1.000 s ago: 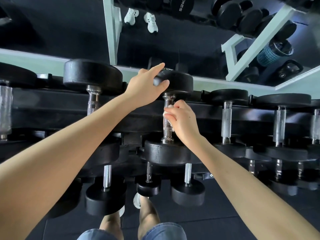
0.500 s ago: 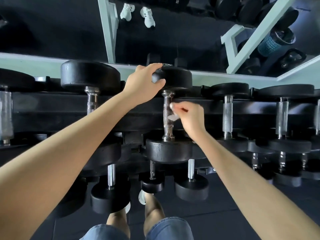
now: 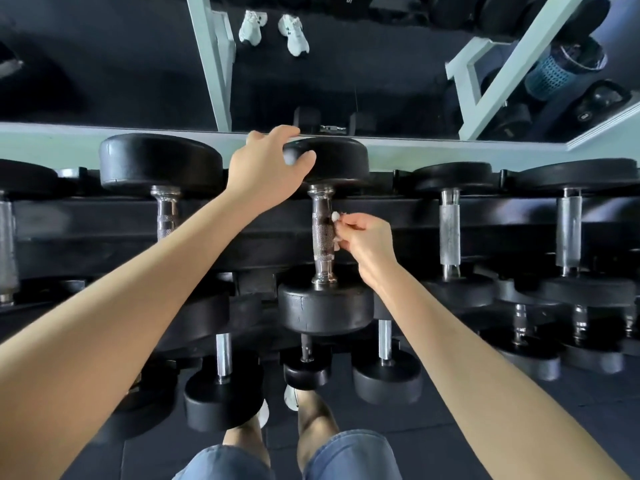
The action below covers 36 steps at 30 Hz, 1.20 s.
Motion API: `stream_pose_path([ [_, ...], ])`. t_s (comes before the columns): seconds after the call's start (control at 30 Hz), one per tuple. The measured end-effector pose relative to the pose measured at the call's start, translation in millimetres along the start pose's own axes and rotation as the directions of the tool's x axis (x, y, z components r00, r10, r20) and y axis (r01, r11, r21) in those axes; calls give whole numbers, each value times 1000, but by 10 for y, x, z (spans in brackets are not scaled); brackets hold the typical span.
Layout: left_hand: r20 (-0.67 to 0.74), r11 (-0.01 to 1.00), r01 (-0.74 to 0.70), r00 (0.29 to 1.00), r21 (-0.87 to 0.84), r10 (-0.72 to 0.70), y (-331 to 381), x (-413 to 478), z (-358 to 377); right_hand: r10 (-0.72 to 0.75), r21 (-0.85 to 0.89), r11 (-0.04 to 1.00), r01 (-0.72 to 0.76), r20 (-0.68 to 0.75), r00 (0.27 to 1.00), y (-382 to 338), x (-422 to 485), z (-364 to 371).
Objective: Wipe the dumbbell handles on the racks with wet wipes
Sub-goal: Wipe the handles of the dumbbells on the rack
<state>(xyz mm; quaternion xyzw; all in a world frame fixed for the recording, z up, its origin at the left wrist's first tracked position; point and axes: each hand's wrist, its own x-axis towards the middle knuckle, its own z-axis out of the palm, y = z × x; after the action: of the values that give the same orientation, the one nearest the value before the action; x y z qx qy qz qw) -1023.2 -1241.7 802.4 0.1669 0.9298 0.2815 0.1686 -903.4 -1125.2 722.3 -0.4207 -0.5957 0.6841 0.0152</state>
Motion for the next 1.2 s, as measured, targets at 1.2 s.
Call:
stream_pose_path([
  [1.2,47,965,-259,964,-44,260,-1751,-318,-1327,-243,-270,943,197,-148,959,123,-1191,1929],
])
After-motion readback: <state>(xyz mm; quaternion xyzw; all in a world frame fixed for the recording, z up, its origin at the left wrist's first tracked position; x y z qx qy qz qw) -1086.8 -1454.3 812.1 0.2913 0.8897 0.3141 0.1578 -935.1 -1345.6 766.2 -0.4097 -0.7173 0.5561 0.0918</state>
